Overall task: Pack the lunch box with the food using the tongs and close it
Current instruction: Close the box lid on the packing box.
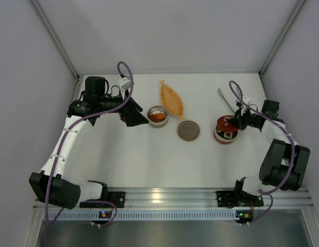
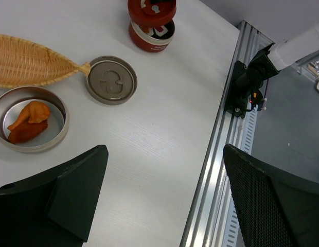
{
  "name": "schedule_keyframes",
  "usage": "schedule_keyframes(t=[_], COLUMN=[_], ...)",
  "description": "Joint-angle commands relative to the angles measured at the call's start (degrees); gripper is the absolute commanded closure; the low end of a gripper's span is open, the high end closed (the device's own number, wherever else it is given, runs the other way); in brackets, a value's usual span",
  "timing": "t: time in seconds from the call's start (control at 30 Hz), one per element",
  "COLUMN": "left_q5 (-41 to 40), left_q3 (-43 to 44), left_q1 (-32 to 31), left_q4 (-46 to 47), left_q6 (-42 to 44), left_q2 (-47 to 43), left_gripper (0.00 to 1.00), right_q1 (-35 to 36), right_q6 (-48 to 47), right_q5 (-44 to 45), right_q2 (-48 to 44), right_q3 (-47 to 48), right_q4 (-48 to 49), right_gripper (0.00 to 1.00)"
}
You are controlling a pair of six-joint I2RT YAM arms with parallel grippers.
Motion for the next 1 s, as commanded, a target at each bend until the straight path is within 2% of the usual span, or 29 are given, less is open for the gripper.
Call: schedule_keyframes(t=[0.0, 0.17, 0.3, 0.6, 0.97], left_q5=[1.33, 1.16, 0.98, 1.25, 0.90], left_q3=[2.18, 2.09, 2.09, 2.35, 2.79], left_q1=[0.32, 0.32, 0.32, 0.32, 0.32], left_q4=[0.32, -0.03, -0.47, -0.38, -1.18], left_q6=[1.22, 1.57, 2.10, 1.93, 2.54], left_q2=[0.27, 0.18, -0.17, 0.18, 0.09], left_gripper=[0.02, 0.02, 0.02, 0.02, 0.02], right_q1=[0.73, 1.51, 1.96, 1.96, 1.87], right_q6=[-8.06, -11.75, -15.00, -16.50, -19.93], right_q5=[-1.77, -1.25, -0.45, 1.13, 3.68], right_q2=[0.78, 1.66, 1.31, 0.69, 3.77], right_q3=[2.64, 3.87, 3.87, 5.28, 8.62], right_q4=[-9.63, -14.12, -16.76, -20.62, -26.16], right_gripper=[0.97, 0.96, 1.00, 1.00, 0.88])
